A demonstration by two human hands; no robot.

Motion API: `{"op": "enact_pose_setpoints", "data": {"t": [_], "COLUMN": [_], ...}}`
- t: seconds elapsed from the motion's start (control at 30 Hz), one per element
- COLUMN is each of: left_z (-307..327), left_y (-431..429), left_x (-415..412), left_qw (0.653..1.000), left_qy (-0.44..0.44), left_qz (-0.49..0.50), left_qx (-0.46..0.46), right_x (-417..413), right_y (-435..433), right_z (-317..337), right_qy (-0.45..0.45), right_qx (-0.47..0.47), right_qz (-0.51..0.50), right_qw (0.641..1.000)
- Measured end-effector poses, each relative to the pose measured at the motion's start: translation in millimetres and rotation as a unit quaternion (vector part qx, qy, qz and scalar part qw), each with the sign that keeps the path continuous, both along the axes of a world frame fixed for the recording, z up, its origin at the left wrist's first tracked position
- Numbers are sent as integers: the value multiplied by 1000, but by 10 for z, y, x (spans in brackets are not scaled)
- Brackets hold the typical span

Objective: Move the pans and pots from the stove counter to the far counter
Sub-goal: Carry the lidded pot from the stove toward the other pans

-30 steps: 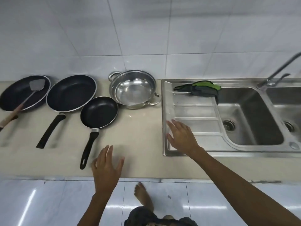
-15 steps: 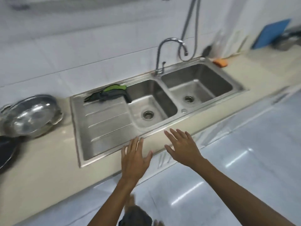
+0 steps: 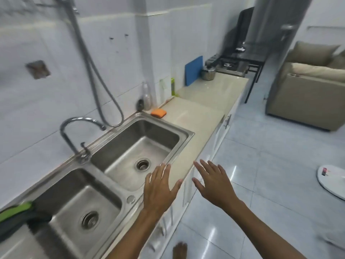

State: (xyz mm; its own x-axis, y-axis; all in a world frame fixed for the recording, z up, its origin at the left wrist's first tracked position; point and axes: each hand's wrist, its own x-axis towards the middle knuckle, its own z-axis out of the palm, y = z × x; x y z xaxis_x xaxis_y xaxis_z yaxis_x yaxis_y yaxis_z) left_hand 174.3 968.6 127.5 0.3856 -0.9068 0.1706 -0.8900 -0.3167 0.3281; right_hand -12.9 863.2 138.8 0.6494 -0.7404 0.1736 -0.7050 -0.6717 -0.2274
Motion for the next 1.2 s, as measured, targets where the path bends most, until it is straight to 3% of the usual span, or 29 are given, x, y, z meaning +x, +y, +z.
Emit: {"op": "enact_pose_setpoints", "data": {"t": [0.23, 0.53, 0.93, 1.2], "left_z": [47, -219, 79, 64], "left_y": [-1939, -4175, -7494, -9317], "left_x": [61, -578, -1688, -1866], "left_qw": [997, 984, 984, 990], "left_qy": [-2, -31, -42, -36], "left_qz": [-68, -158, -165, -126], "left_qx": [23, 76, 53, 48], "right_x": [-101, -778, -1702, -1902], "right_y": [-1620, -3427, -6708, -8623], "right_z": [59, -216, 9, 102], "right_qy": [20, 6, 21, 14], "right_qx": [-3, 6, -14, -27], "right_qz": [-78, -185, -168, -150], "right_qw": [997, 983, 986, 988]}}
